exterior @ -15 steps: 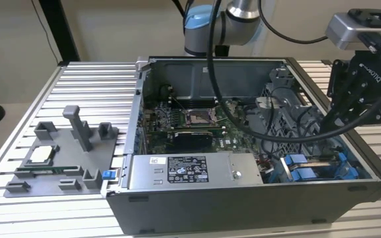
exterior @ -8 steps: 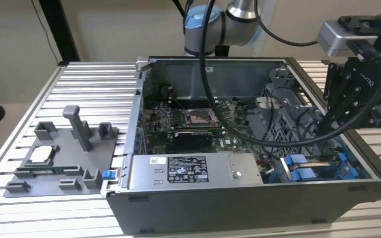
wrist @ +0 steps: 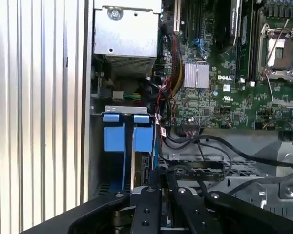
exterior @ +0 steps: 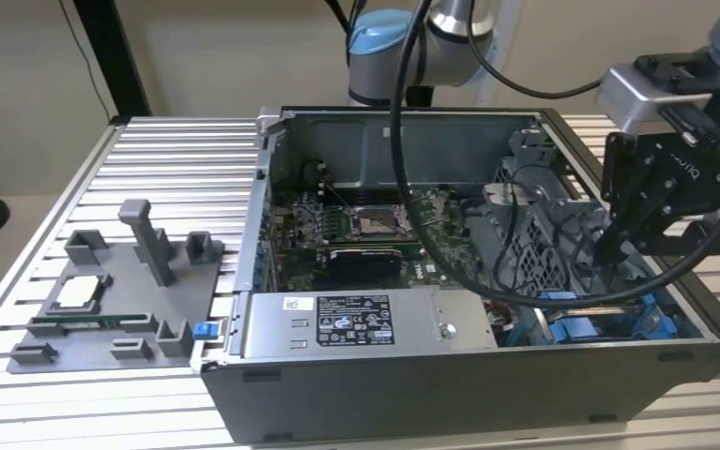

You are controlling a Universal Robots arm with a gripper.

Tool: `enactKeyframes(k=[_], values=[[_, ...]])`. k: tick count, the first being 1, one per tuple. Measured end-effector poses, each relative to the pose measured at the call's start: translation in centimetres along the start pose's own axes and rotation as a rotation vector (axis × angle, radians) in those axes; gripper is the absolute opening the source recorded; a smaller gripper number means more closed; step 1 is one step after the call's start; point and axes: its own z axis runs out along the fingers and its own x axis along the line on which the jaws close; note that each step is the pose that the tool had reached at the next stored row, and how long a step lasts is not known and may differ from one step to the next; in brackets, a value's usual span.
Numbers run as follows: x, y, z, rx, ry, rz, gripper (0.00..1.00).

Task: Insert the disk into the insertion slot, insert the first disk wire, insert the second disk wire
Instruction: 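Insert the second disk wire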

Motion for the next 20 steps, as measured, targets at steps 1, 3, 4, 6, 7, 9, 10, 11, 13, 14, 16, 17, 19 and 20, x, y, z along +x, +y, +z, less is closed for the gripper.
enactKeyframes(k=[1, 3, 4, 6, 7, 9, 10, 11, 13, 14, 16, 17, 19, 20], values=[[0.01, 0.0, 0.1, -0.0014, 0.0004, -0.018, 0.0], [0.03, -0.01, 0.32, -0.004, 0.0008, -0.051, 0.0], [0.08, -0.01, 0.43, -0.0042, 0.001, -0.061, 0.0], [0.25, -0.02, 0.56, -0.003, 0.0017, -0.072, 0.0], [0.34, -0.05, 0.68, -0.0029, 0.0013, -0.074, 0.0], [0.41, -0.13, 0.91, -0.0027, 0.0014, -0.077, 0.0], [0.42, -0.19, 1.02, -0.0027, 0.0016, -0.08, 0.0], [0.44, -0.26, 1.15, -0.0023, 0.0018, -0.084, 0.0], [0.47, -0.34, 1.35, -0.0001, 0.0021, -0.09, 0.0], [0.47, -0.37, 1.4, 0.0012, 0.0023, -0.093, 0.0], [0.47, -0.37, 1.4, 0.0012, 0.0024, -0.094, 0.0], [0.47, -0.38, 1.41, 0.0012, 0.0023, -0.095, 0.0], [0.49, -0.38, 1.42, 0.0011, 0.0021, -0.096, 0.0], [0.5, -0.38, 1.42, 0.0011, 0.0021, -0.096, 0.0]])
